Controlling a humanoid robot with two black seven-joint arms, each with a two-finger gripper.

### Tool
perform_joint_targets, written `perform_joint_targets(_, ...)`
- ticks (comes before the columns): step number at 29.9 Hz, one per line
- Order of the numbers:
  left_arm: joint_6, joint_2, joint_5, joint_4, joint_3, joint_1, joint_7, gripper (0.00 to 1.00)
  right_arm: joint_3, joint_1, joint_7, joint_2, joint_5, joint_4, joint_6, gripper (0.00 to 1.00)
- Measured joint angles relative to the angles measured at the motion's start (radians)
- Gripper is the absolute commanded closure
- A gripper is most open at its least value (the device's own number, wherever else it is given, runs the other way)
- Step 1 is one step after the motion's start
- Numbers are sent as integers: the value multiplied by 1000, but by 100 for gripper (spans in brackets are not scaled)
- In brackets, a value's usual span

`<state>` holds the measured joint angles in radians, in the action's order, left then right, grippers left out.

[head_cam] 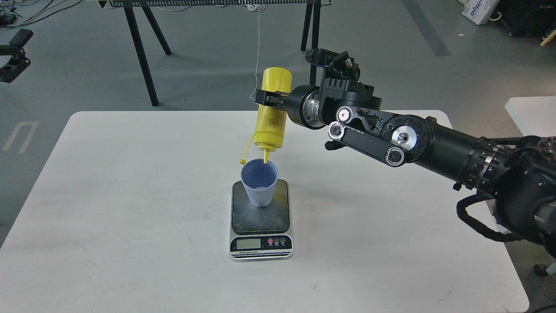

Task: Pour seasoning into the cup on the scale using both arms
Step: 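Turn the bottle upright and lower it back onto the table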

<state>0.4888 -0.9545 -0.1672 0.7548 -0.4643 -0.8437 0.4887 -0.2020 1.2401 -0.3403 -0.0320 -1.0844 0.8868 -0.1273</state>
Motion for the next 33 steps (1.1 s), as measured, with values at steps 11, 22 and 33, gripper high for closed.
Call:
perform_joint_targets(11,0,-27,0,10,-1,-2,0,1,-370,6,-14,1,212,-6,23,89)
perform_joint_targets(22,0,-112,-6,15,2,-18,0,1,-932,-183,-108,-259,849,4,-54,89)
perform_joint_targets(33,0,-114,-30,39,11,-16,0,1,-1327,-866,-148,-300,1247,164,-244,89)
